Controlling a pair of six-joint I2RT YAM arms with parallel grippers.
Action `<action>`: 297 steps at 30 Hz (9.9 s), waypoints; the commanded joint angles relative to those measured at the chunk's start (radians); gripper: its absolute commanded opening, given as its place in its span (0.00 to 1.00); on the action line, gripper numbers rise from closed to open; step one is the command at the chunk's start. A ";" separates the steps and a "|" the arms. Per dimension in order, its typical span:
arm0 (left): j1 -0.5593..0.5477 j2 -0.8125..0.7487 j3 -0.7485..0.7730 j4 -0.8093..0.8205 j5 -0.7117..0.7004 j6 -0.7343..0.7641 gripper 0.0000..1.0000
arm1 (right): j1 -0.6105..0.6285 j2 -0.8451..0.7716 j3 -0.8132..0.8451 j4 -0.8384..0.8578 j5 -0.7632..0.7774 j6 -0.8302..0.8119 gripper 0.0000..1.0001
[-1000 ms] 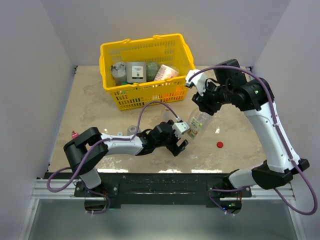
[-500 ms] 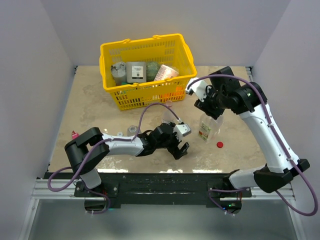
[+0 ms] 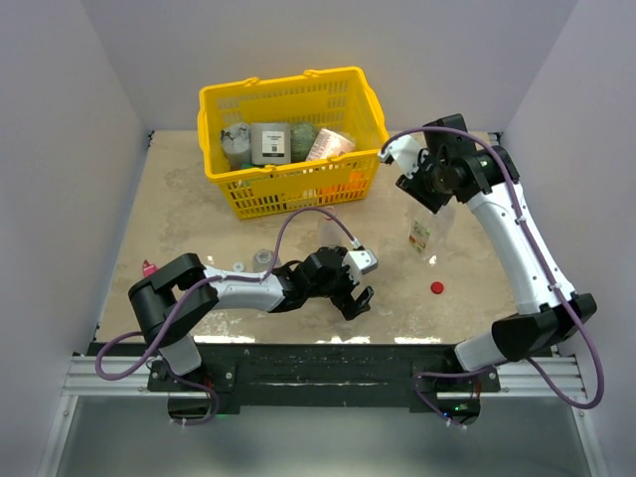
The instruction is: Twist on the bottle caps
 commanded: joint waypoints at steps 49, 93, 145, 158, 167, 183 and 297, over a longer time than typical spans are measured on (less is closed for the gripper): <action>0.024 -0.172 0.042 -0.013 0.469 0.197 0.98 | -0.193 -0.032 0.071 0.393 -0.408 0.177 0.78; 0.925 -0.669 0.314 -0.360 0.108 -0.114 1.00 | 0.221 -0.015 -0.536 0.963 -0.583 0.383 0.69; 0.283 -0.339 -0.035 0.376 0.516 0.064 0.98 | 0.205 -0.061 0.182 0.216 -0.907 0.284 0.00; 0.283 -0.281 -0.010 0.427 0.561 0.031 0.82 | 0.197 -0.078 0.100 0.282 -0.894 0.321 0.02; 0.283 -0.299 -0.044 0.456 0.535 0.014 0.79 | 0.194 -0.118 0.007 0.275 -0.831 0.297 0.03; 0.280 -0.261 -0.019 0.439 0.547 0.024 0.87 | 0.192 -0.051 0.114 0.322 -0.883 0.355 0.03; 0.310 -0.276 -0.010 0.250 0.533 0.060 0.00 | -0.242 -0.015 -0.995 0.431 -0.186 -1.039 0.46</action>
